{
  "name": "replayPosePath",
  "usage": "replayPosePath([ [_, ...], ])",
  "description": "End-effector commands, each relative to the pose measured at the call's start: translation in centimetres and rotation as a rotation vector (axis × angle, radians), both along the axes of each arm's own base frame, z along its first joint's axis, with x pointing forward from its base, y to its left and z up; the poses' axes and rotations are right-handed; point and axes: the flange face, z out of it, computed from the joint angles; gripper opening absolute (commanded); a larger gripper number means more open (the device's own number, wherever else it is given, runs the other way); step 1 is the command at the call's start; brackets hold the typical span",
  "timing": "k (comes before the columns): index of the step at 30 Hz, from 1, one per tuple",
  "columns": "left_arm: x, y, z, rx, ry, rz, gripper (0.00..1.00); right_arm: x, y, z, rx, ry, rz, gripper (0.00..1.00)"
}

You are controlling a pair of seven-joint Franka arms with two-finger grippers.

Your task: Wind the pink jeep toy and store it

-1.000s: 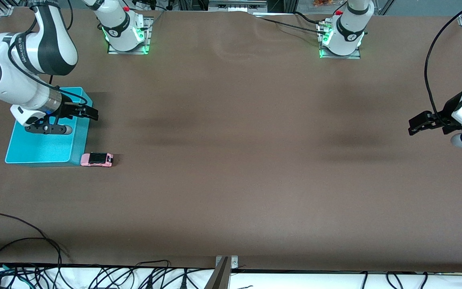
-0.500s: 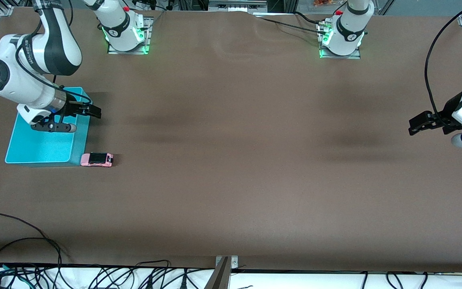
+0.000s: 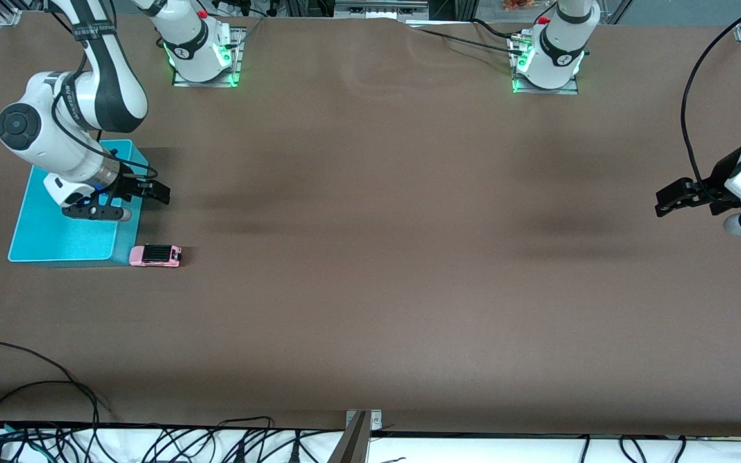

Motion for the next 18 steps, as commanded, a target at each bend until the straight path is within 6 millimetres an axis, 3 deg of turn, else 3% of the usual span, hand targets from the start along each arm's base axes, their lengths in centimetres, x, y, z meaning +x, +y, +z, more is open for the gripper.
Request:
replayPosePath([
  [1, -0.6, 0.2, 0.3, -0.020, -0.004, -0.010, 1.00, 0.9, -0.1, -1.8, 0.007, -0.072, -0.166, 1.00],
  [12, -0.6, 0.2, 0.2, -0.021, -0.002, -0.010, 1.00, 1.7, -1.0, -6.6, 0.017, -0.089, -0.277, 1.00],
  [18, -0.6, 0.2, 0.2, -0.021, -0.002, -0.010, 1.00, 2.3, -1.4, -7.4, 0.054, -0.136, -0.472, 1.00],
])
